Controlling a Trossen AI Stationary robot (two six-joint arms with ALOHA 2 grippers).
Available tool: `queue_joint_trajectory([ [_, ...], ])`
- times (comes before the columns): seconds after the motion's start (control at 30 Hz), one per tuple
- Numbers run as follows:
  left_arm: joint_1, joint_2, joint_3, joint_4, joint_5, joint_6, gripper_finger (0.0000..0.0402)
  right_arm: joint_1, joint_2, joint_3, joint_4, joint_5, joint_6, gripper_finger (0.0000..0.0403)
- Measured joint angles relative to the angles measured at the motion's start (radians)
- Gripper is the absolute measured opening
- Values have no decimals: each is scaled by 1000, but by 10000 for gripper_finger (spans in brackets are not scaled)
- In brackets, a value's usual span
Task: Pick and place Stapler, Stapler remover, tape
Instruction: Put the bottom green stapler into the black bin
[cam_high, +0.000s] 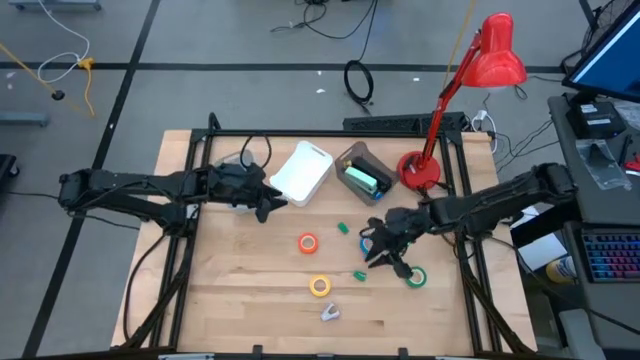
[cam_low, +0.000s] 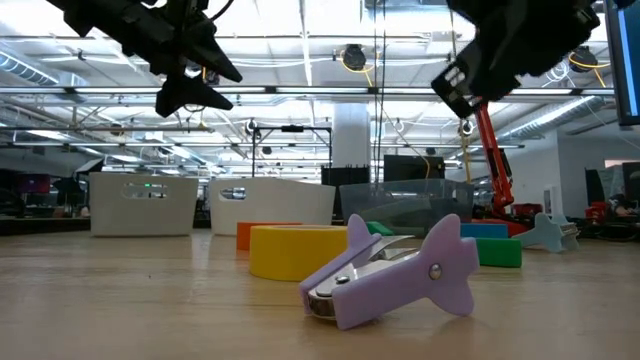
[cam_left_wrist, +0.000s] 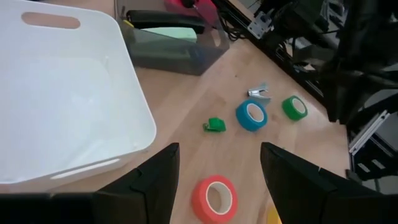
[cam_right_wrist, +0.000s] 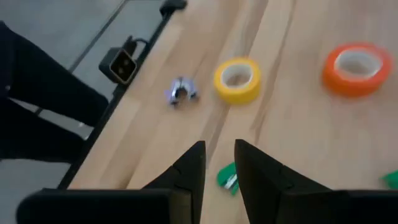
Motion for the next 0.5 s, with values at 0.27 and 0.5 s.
queue_joint_trajectory([
  [0.27,-49,-2,0,-9,-86,114,228,46,130,1,14,76,125,123],
  [0.5,-119,-36,-8,-10,-128,145,228,86,200,3,94,75,236,166],
])
